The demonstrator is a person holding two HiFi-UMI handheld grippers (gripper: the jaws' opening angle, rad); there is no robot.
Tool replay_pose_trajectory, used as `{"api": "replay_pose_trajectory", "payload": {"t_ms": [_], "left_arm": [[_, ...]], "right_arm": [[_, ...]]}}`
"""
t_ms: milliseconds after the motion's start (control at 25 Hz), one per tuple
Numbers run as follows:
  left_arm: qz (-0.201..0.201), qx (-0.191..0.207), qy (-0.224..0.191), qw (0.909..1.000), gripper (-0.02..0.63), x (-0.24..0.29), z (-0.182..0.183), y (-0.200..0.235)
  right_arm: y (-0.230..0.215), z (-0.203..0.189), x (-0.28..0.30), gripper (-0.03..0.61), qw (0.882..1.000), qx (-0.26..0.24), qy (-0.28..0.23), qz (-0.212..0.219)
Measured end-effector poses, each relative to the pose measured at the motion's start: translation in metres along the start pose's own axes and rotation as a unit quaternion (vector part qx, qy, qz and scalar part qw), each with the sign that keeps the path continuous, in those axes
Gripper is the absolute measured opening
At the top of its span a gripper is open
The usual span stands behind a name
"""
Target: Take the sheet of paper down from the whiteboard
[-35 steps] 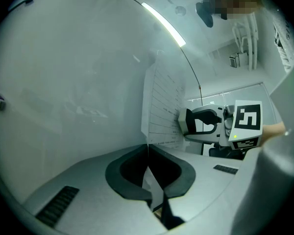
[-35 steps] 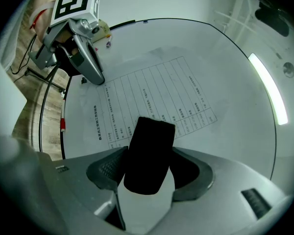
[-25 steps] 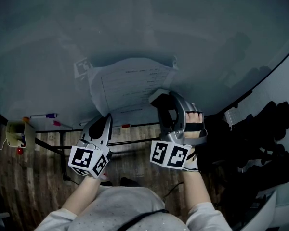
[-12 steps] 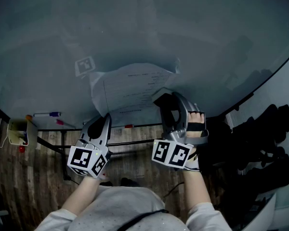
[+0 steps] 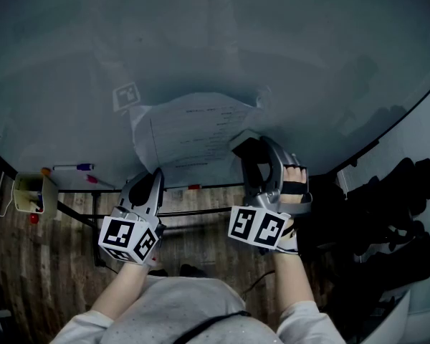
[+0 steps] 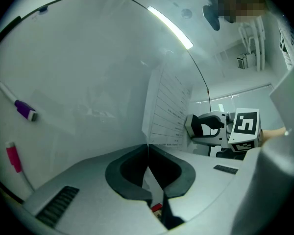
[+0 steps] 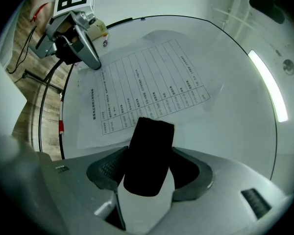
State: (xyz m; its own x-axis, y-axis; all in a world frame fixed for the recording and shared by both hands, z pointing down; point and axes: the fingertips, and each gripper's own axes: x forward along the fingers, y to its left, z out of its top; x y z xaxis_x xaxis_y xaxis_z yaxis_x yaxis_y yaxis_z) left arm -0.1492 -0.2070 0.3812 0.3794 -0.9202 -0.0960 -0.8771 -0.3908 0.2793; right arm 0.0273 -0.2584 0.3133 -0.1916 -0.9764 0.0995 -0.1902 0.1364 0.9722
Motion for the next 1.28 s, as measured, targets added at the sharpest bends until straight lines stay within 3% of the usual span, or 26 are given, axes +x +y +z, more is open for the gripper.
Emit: {"api": "replay_pose_trajectory", "payload": {"t_ms": [1280], "left_arm": [[0.029,-0.007,-0.005,0.9995,0.015,-0.013,0.013,-0.007]], "right_arm": [[-0.016,-0.022,-0.012,0.276,1.000,0.012,0.002,-0.012]]}}
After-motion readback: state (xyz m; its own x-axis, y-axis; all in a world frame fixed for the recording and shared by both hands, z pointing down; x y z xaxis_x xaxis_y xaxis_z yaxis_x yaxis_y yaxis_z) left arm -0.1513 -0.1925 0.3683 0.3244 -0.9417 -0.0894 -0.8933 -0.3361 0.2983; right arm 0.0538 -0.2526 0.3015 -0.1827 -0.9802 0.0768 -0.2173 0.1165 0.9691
